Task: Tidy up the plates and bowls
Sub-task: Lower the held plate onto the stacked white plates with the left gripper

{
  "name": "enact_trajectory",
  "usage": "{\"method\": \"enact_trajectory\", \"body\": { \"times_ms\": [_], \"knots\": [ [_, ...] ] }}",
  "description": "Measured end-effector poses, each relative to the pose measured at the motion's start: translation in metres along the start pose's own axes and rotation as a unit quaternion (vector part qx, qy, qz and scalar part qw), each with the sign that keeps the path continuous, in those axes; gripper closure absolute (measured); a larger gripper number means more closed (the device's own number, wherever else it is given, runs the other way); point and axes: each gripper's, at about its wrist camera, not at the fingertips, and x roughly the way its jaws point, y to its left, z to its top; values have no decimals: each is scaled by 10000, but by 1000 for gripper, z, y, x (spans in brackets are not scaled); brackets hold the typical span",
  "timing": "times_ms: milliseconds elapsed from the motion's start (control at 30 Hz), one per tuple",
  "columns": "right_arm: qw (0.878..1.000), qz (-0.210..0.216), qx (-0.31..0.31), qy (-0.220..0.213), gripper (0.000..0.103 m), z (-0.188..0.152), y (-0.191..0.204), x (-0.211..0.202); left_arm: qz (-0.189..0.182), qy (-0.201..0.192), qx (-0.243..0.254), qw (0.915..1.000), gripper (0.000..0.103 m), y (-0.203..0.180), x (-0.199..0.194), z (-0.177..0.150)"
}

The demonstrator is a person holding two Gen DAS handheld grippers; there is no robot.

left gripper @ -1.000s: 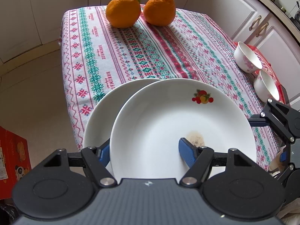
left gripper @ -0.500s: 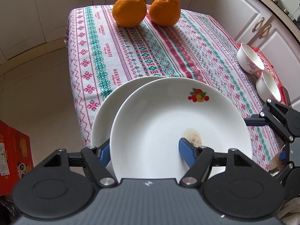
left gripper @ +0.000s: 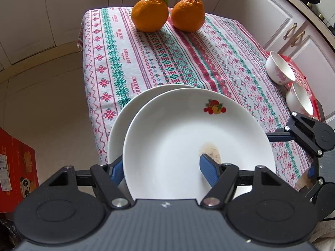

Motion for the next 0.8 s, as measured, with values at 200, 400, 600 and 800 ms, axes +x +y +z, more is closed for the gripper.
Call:
{"method": "enact_trajectory", "body": {
  "times_ms": [200,400,600,800],
  "knots": [
    [10000,76,55,-8,10,0,-3,2,23,-24,-55,10000,31,1,-2,0],
    [9996,222,165,-43,10,-1,-7,3,39,-62,-122,9999,31,2,-6,-1],
    [9992,312,255,-42,10,0,-10,3,6,-125,-232,9997,31,5,-9,-2],
    [9989,340,319,-41,10,-1,-11,3,13,-172,-290,9994,31,6,-11,-1]
  ]
}}
